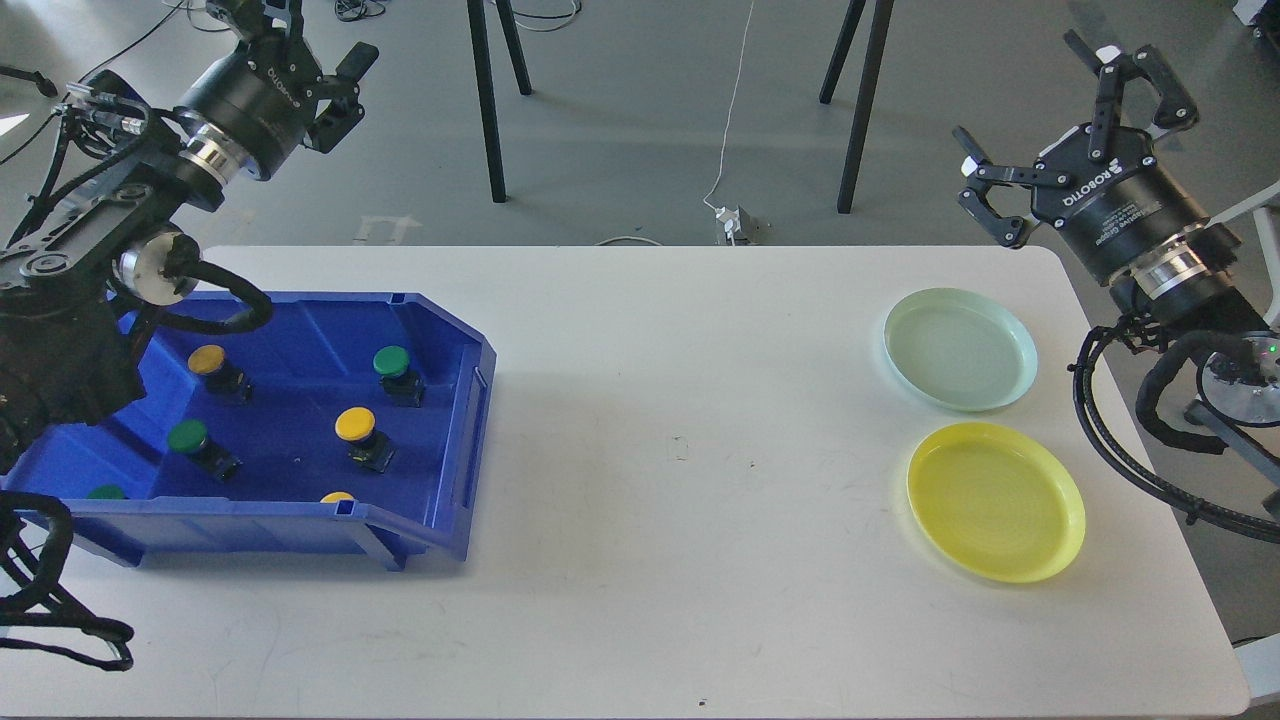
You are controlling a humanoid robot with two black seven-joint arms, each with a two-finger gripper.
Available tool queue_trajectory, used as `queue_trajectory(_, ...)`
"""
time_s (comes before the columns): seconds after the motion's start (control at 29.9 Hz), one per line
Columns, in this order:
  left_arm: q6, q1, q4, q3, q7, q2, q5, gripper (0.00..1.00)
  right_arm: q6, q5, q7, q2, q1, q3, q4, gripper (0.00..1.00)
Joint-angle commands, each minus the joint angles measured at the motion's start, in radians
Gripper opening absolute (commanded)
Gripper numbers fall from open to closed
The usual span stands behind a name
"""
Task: Pass button and place on color plate
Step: 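Move the left gripper over the blue bin toward the buttons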
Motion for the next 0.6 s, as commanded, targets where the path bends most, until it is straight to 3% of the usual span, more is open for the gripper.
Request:
queue_trajectory(0.0, 0.000, 0.008, 0.002, 0.002, 0.000, -0.005, 0.000, 1.00, -0.004, 0.000, 0.027, 0.001, -0.002, 0.000, 0.000, 0.99)
queue_trajectory(0.33, 0.000, 0.029, -0.027, -0.099, 0.000, -0.017, -0.113, 1.00, -0.039, 0.000, 0.034, 0.008, -0.002, 0.000, 0.003, 0.99)
queue_trajectory(0.5, 0.000, 0.193, -0.289, -0.355, 0.000, -0.005, -0.196, 1.00, -0.068, 0.005, 0.036, 0.011, -0.029, 0.001, 0.008, 0.99)
queue_trajectory(0.57, 0.000, 0.231, -0.393, -0.386, 0.000, 0.035, -0.190, 1.00, -0.068, 0.003, 0.037, 0.011, -0.040, 0.001, 0.008, 0.99)
